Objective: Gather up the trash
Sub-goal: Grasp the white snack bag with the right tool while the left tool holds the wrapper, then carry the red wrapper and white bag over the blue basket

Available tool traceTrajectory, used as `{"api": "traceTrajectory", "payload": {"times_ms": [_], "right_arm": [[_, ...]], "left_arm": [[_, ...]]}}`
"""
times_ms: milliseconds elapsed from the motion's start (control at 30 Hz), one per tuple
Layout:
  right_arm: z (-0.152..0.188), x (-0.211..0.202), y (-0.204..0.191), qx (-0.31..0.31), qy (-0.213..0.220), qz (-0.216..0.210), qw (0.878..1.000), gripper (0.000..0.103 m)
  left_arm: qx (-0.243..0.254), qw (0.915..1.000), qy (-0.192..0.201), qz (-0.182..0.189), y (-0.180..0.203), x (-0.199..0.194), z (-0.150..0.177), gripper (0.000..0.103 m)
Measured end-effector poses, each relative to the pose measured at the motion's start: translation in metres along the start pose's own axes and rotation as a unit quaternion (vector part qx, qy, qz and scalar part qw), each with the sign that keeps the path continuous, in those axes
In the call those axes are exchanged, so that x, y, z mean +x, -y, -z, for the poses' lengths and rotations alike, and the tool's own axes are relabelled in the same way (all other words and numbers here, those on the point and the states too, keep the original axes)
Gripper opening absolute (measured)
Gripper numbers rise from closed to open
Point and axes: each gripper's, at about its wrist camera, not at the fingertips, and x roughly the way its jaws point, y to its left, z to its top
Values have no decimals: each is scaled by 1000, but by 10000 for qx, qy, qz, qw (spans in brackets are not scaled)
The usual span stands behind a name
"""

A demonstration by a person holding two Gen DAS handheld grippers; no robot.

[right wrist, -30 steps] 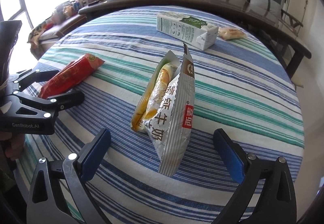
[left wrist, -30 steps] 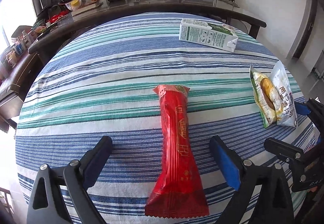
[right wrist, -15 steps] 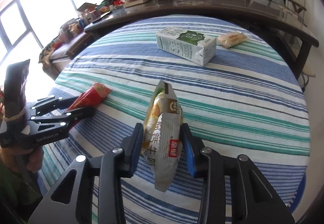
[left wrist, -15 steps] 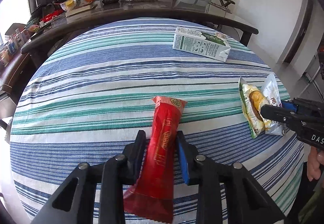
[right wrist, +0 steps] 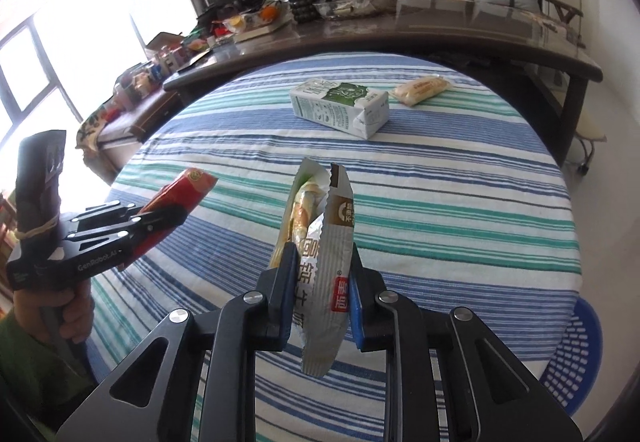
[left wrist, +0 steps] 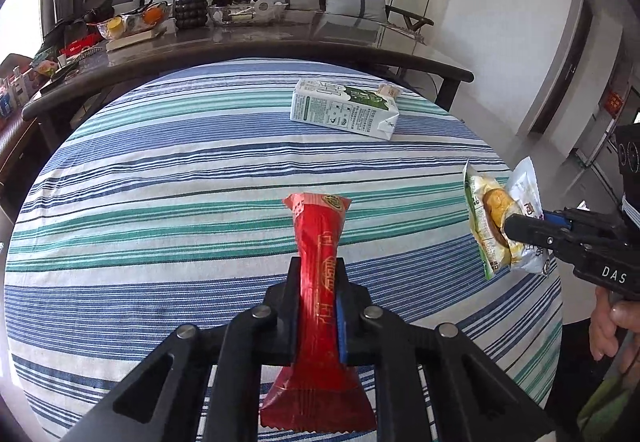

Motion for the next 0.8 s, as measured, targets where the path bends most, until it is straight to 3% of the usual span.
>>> {"api": "traceTrajectory", "payload": {"times_ms": [433, 800], "right_arm": [[17, -52, 41, 433, 311, 204, 9984, 22], [33, -129, 143, 885, 334, 1296, 9870, 22]], "left_arm": [[448, 9983, 53, 369, 95, -9, 1, 12], [989, 9870, -39, 1269, 230, 7, -21, 12]]}}
